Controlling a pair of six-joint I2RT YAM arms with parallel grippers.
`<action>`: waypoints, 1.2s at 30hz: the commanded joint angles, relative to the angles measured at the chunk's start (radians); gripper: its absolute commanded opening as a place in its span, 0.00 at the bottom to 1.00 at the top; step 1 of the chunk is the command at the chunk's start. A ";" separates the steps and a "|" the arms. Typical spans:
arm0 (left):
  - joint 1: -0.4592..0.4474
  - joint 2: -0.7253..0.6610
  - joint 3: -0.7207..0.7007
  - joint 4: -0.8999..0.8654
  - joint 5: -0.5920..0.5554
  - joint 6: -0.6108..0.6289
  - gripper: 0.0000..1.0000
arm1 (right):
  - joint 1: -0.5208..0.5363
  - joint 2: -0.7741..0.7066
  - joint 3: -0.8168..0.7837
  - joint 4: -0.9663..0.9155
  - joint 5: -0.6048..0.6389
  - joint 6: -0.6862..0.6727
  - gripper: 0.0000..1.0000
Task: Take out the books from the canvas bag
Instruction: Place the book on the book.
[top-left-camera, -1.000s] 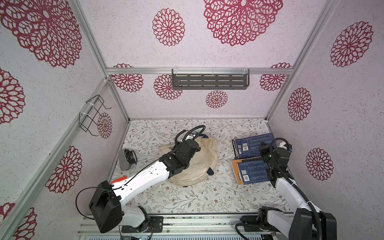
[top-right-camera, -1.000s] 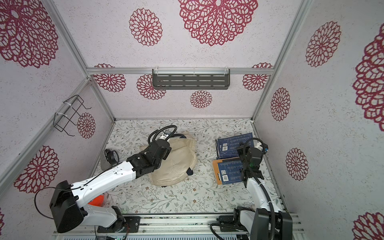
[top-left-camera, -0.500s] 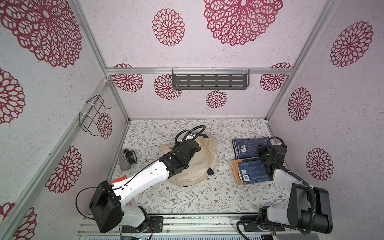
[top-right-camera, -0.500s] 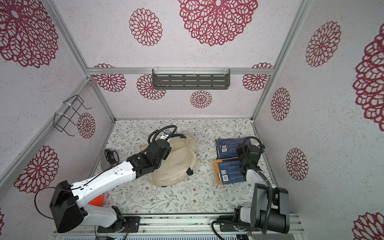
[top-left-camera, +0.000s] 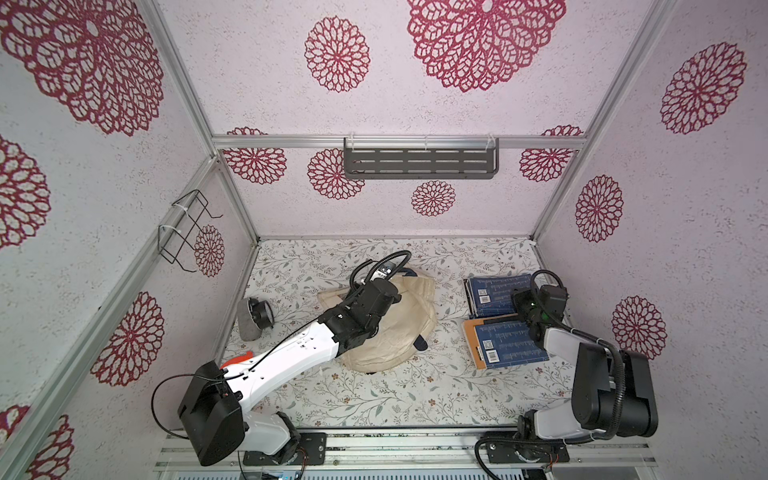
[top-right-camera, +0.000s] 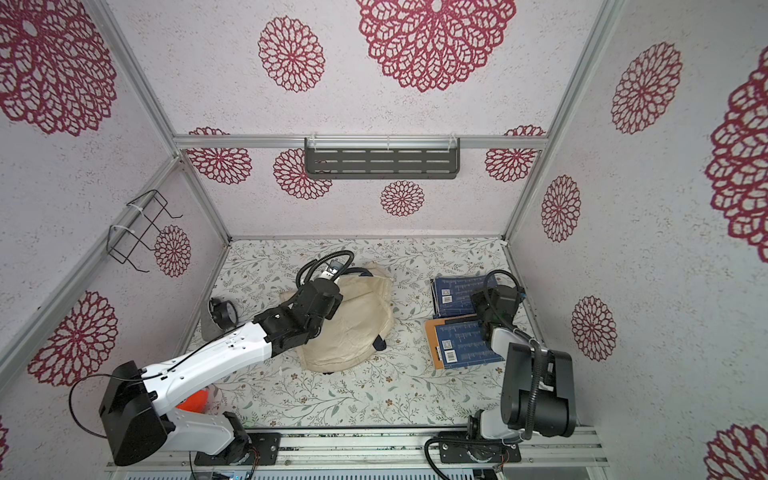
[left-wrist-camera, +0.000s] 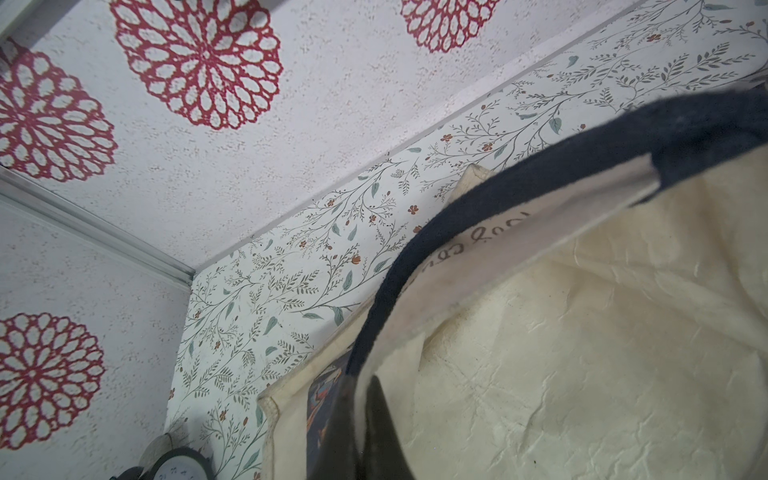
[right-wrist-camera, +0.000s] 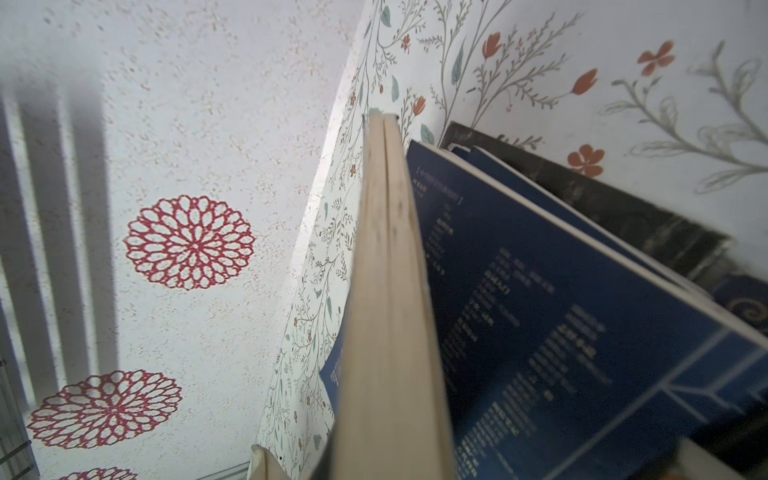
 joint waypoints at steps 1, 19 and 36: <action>0.010 0.011 0.010 -0.002 -0.014 0.001 0.00 | -0.006 0.015 0.050 -0.010 -0.036 -0.013 0.00; 0.009 0.010 0.011 -0.003 -0.012 0.002 0.00 | -0.026 -0.032 0.109 -0.311 -0.013 -0.103 0.53; 0.009 0.005 0.013 -0.007 -0.004 0.001 0.00 | -0.027 -0.093 0.076 -0.325 -0.020 -0.065 0.59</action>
